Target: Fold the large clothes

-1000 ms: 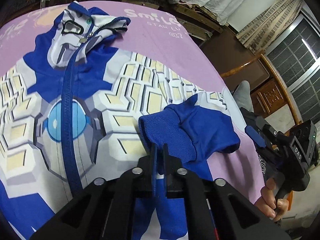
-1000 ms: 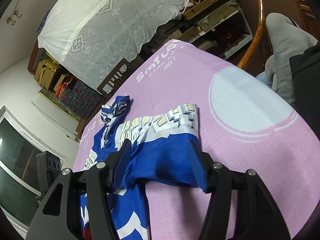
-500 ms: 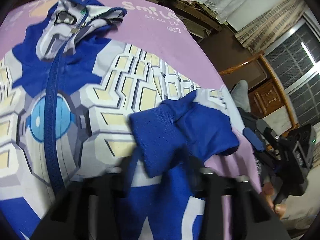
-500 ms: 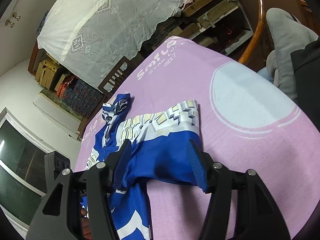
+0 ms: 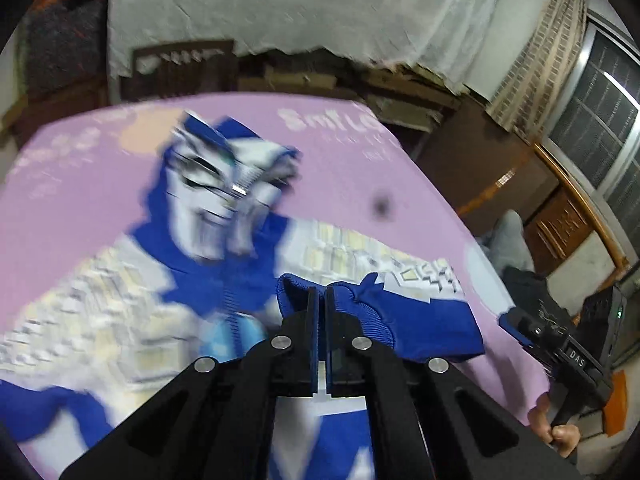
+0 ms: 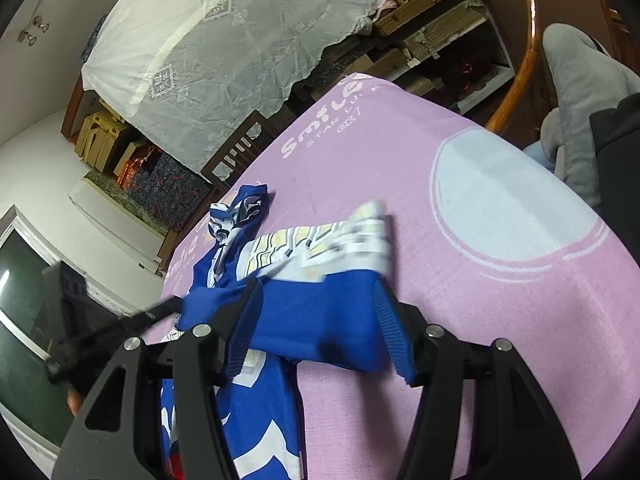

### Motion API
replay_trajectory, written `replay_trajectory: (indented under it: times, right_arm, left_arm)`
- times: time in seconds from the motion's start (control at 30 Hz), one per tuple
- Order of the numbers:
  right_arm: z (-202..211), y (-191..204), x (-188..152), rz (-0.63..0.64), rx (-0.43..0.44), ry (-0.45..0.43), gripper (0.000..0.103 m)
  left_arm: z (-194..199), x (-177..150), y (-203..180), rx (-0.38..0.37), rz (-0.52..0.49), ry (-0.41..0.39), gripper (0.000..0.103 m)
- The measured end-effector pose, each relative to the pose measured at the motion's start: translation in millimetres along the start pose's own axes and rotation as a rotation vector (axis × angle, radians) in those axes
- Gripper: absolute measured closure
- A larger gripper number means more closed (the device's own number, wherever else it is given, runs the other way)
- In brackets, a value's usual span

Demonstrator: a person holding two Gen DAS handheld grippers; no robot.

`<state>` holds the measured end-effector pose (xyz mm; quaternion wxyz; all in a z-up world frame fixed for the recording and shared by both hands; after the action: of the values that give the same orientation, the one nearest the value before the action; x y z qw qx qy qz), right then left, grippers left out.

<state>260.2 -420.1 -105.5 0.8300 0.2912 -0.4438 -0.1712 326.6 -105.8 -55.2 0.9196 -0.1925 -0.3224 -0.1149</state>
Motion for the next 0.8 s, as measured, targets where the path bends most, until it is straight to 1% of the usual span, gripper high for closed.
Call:
replay_trajectory:
  times: [0.1, 0.2, 0.27, 0.3, 0.37, 0.4, 0.43, 0.5, 0.6, 0.7, 0.8]
  right_arm:
    - [-2, 2, -2, 0.014, -0.004, 0.007, 0.046]
    - [-6, 7, -5, 0.033, -0.002, 0.025, 0.046]
    - [-8, 12, -8, 0.059, -0.002, 0.034, 0.046]
    - [-10, 15, -9, 0.073, -0.005, 0.039, 0.046]
    - [-13, 23, -13, 0.107, -0.011, 0.05, 0.046]
    - [-16, 28, -16, 0.13, -0.012, 0.059, 0.048]
    - [-18, 33, -18, 0.153, -0.01, 0.068, 0.053]
    - [-26, 49, -26, 0.225, -0.011, 0.097, 0.061]
    - [-33, 68, -39, 0.312, -0.032, 0.118, 0.067]
    - [-43, 85, -50, 0.364, -0.021, 0.159, 0.068]
    - [-59, 96, -61, 0.427, -0.06, 0.206, 0.068]
  left_arm:
    - [25, 3, 31, 0.053, 0.023, -0.037, 0.101]
    - [46, -5, 70, 0.122, 0.059, -0.063, 0.101]
    - [50, -11, 93, 0.147, 0.084, -0.062, 0.101]
    - [49, -18, 105, 0.153, 0.098, -0.049, 0.101]
    - [43, -31, 117, 0.151, 0.114, -0.02, 0.101]
    - [39, -39, 123, 0.162, 0.112, -0.009, 0.101]
    - [35, -44, 126, 0.171, 0.107, -0.006, 0.101]
    - [30, -52, 132, 0.166, 0.112, 0.004, 0.101]
    - [21, -59, 136, 0.152, 0.119, 0.028, 0.101]
    - [20, -64, 142, 0.142, 0.136, 0.039, 0.1]
    - [20, -70, 151, 0.15, 0.154, 0.047, 0.1]
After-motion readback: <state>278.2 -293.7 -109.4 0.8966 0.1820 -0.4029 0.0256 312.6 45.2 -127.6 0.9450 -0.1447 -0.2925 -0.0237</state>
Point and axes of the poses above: each gripper's, at about its wrist camera, not at the fingertips, and z roughly against the way its jaws point, y to its left, x to its top, the point moved 4 cm from there along -z, roughly the way its jaws point, and after that the axes turned 3 degrees about z, right-handed, at the moved point
